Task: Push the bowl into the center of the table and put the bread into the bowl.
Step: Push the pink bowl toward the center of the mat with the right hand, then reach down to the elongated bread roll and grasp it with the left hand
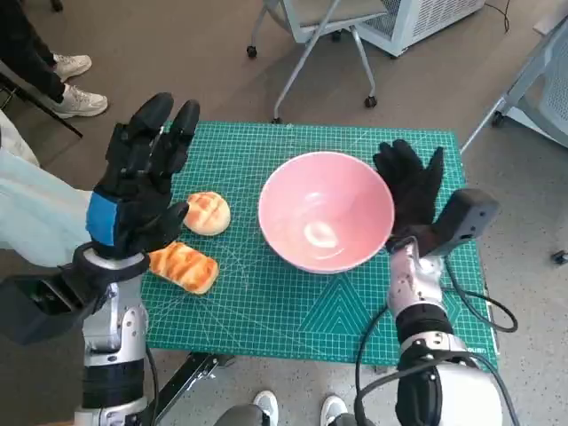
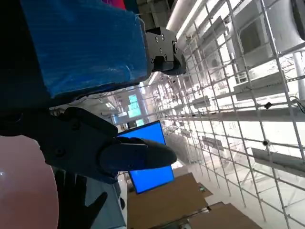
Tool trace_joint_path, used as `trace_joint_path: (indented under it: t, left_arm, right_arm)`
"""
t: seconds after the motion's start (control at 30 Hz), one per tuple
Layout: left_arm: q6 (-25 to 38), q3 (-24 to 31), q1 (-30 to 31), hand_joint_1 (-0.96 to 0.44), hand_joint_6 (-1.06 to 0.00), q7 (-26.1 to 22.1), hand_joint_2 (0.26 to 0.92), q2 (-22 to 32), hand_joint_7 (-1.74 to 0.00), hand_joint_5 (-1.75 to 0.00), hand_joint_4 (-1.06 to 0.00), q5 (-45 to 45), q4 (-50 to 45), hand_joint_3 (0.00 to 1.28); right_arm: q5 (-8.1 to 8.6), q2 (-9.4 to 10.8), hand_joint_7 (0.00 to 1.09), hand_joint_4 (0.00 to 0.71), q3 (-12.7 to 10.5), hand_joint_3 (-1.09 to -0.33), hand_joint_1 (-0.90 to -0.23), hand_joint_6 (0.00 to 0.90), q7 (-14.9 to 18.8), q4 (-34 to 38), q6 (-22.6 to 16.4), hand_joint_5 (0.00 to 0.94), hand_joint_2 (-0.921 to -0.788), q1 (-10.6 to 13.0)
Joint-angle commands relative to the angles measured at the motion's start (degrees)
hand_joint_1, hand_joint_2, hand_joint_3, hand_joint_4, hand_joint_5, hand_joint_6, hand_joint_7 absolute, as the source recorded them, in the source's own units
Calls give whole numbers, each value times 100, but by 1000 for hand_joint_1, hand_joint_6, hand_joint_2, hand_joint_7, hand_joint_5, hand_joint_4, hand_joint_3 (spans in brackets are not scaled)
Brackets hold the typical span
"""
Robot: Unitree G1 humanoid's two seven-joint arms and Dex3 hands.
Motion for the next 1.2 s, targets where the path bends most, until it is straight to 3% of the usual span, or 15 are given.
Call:
trace_joint_path:
  t: [0.03, 0.23, 0.53, 0.73, 0.93, 1.07, 1.2]
  left_arm:
    - [-56, 31, 69, -671, 1, 31, 921, 50, -485, -7, -182, 45, -91, 373]
    - [-204, -29, 57, -673, 1, 54, 921, -48, -481, -7, -183, 149, 22, 370]
    - [-331, -122, -28, -674, 1, 18, 921, -100, -467, -6, -184, 213, 237, 369]
    - [-419, -235, -104, -672, 1, 7, 921, -148, -445, -4, -182, 320, 320, 381]
    - [-435, -306, -252, -669, 1, -60, 921, -166, -419, 0, -170, 265, 475, 395]
    - [-351, -356, -349, -673, -2, -88, 921, -230, -436, -1, -168, 157, 509, 395]
    - [-268, -435, -429, -676, 0, -120, 921, -328, -462, -2, -172, 75, 513, 373]
  right_arm:
    - [12, 57, 280, 146, -20, -935, -572, 174, 36, 95, 121, 9, -921, 27]
    - [-47, 56, 279, 147, 42, -923, -557, 185, 81, 92, 198, 8, -921, -54]
    - [-47, -182, 270, 152, 61, -913, -563, 183, 289, -16, -39, 7, -921, -25]
    - [-85, -317, 262, 125, 168, -909, -571, 168, 557, -272, -619, 1, -921, 30]
    - [-280, -436, 263, 116, 460, -867, -595, 159, 751, -674, -1488, 3, -921, 220]
    - [-335, -494, 270, 135, 642, -826, -629, 150, 936, -1140, -1955, 11, -921, 400]
    - [-250, -491, 285, 149, 847, -790, -653, 152, 1207, -1882, -2135, 15, -921, 699]
